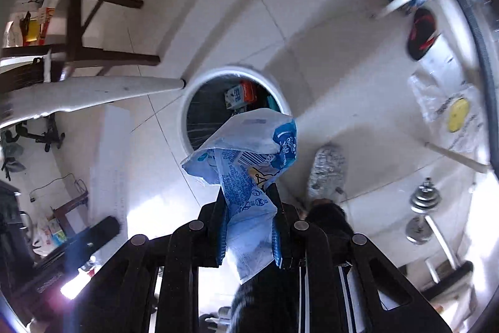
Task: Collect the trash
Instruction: 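Carry the toothpaste box and plastic bag over the white bin, then open both tools over the bin to drop the box and bag, then lift both tools from the bin back toward the table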
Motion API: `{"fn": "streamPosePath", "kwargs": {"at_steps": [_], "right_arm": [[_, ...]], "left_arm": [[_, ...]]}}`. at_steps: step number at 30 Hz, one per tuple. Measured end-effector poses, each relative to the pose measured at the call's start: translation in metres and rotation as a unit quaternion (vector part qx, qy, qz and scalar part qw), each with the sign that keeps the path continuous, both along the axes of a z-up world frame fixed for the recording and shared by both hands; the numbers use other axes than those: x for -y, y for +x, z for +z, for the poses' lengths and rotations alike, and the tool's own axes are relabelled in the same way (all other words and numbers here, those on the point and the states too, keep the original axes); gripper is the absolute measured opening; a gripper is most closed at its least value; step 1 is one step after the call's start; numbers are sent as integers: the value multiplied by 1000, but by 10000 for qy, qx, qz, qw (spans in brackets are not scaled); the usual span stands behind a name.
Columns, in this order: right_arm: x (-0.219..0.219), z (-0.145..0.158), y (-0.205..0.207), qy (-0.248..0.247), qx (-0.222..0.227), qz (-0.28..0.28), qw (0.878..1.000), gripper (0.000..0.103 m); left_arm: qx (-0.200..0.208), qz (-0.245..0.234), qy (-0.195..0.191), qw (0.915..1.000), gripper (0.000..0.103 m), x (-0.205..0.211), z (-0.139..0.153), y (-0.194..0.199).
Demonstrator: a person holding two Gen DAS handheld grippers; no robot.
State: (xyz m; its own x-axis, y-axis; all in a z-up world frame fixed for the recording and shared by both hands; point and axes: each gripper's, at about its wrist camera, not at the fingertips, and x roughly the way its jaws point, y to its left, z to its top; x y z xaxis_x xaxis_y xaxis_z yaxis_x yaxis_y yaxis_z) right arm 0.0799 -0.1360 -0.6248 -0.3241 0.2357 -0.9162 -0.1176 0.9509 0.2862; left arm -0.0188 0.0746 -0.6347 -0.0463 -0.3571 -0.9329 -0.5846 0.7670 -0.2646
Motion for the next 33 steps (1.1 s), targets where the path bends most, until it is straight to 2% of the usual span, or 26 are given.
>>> {"fn": "streamPosePath", "kwargs": {"at_steps": [3,7,10,13,15,16,17,19,20,22,27,33], "right_arm": [[-7,-57,-1,54,-134,-48,9999,23],[-17,-110,-3,63,-215,-20,9997,24],[-19,-141,-5,80,-304,12,9995,26],[-23,-167,-7,88,-414,-3,9991,30],[-27,-177,-8,152,-479,15,9987,37],[-29,-180,-8,160,-461,42,9988,47],[-29,-181,-8,142,-423,59,9990,59],[-32,-179,-7,137,-333,104,9993,74],[-34,-178,-7,98,-263,142,9995,87],[-38,-173,-7,9,-163,260,9995,98],[-49,-159,-10,-545,342,745,9951,103],[-48,-140,-17,-905,672,1129,9872,103]], "left_arm": [[-146,-34,-140,9998,45,-1,-53,9],[-326,-200,-91,9992,47,-1,-87,13],[-324,-336,139,9988,73,1,-99,16],[-268,-303,348,9986,75,-4,-99,15],[-239,-299,540,9978,94,-8,-95,12],[-222,-301,651,9972,103,-13,-93,8],[-210,-318,737,9966,103,-15,-91,5],[-209,-412,930,9946,103,-23,-90,-1],[-236,-465,1076,9928,103,-24,-87,-3],[-225,-507,1202,9912,103,-29,-86,-7],[-199,-467,1515,9871,103,-30,-78,-12],[-193,-284,1502,9881,103,-24,-55,-22]]}}
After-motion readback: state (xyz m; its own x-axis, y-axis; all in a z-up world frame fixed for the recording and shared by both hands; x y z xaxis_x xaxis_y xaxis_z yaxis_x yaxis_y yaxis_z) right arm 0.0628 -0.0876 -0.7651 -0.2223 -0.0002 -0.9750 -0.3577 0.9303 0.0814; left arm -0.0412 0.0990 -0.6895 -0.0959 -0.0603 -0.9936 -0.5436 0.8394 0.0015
